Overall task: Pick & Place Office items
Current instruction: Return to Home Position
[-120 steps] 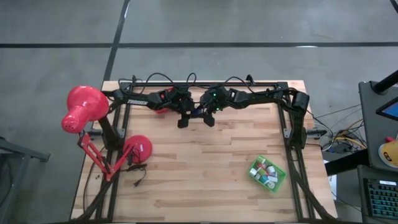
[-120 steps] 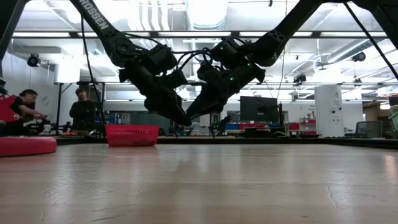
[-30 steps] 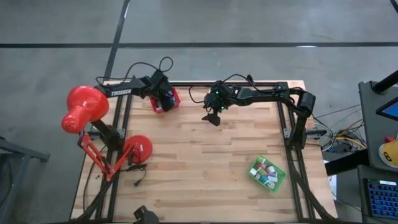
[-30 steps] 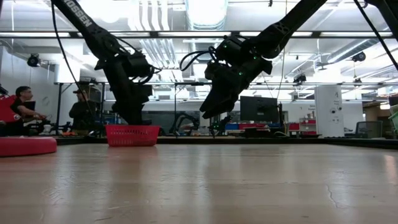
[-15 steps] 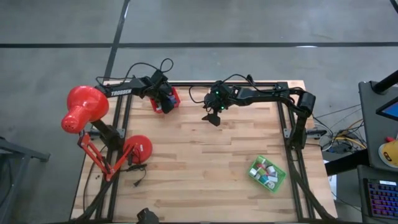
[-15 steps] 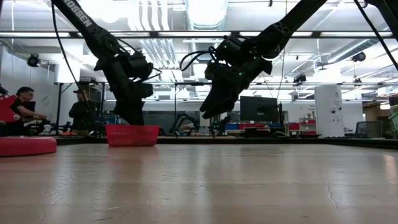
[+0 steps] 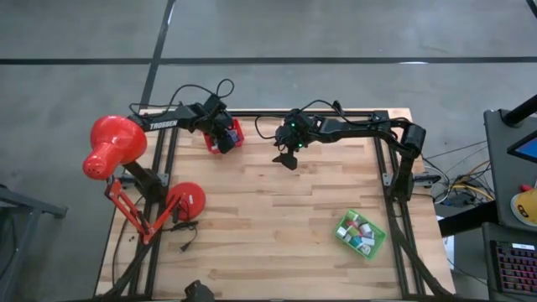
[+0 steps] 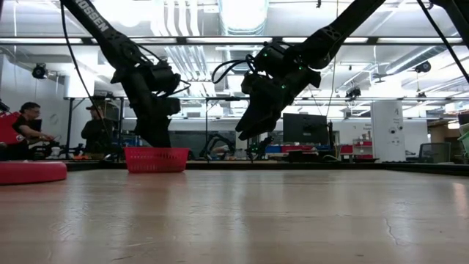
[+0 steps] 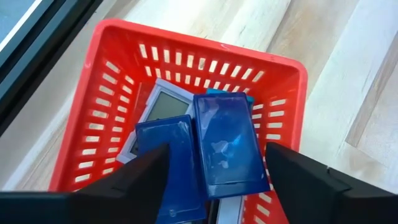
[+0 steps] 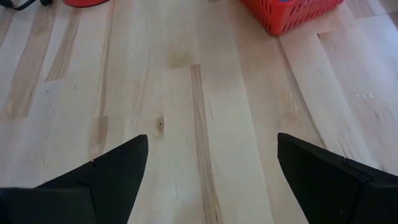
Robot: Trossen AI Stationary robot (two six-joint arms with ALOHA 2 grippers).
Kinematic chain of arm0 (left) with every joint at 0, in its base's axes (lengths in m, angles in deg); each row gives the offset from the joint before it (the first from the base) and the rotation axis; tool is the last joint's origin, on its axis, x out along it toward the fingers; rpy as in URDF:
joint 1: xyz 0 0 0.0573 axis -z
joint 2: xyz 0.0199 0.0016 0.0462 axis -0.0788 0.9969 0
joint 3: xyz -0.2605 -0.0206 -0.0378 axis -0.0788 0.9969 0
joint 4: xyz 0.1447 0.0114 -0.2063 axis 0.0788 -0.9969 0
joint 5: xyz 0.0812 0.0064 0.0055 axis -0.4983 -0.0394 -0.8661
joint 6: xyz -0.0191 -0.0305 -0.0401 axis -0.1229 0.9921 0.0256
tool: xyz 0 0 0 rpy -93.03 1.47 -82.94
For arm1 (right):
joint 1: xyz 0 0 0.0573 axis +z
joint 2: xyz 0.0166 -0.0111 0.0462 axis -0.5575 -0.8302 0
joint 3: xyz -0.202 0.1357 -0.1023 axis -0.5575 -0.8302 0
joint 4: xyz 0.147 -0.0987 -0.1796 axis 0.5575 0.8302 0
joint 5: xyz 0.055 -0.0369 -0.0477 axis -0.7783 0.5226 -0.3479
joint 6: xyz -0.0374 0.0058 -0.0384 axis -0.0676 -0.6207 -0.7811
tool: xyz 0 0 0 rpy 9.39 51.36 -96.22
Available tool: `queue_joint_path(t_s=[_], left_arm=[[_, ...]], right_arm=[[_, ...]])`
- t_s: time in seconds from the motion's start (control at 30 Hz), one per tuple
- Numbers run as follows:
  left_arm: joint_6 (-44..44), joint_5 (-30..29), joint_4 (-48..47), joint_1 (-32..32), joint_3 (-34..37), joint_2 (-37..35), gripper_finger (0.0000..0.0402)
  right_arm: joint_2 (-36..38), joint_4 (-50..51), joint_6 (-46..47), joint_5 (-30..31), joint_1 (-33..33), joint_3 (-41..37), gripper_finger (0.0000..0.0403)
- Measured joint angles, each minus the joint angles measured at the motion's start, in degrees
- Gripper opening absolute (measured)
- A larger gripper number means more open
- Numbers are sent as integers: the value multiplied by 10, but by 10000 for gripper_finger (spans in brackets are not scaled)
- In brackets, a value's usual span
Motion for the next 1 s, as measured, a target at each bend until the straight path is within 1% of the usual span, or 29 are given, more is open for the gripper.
queue_joint_path(t_s=[0.6, 0.77, 1.0], left_arm=[[-1, 0, -2, -10, 0, 0, 387], [-1, 0, -4, -11, -12, -1, 393], [0, 0, -4, -11, -74, -3, 392]], right_arm=[[0, 0, 0, 0, 0, 0, 350], [0, 0, 0, 0, 0, 0, 350], [0, 0, 0, 0, 0, 0, 350]])
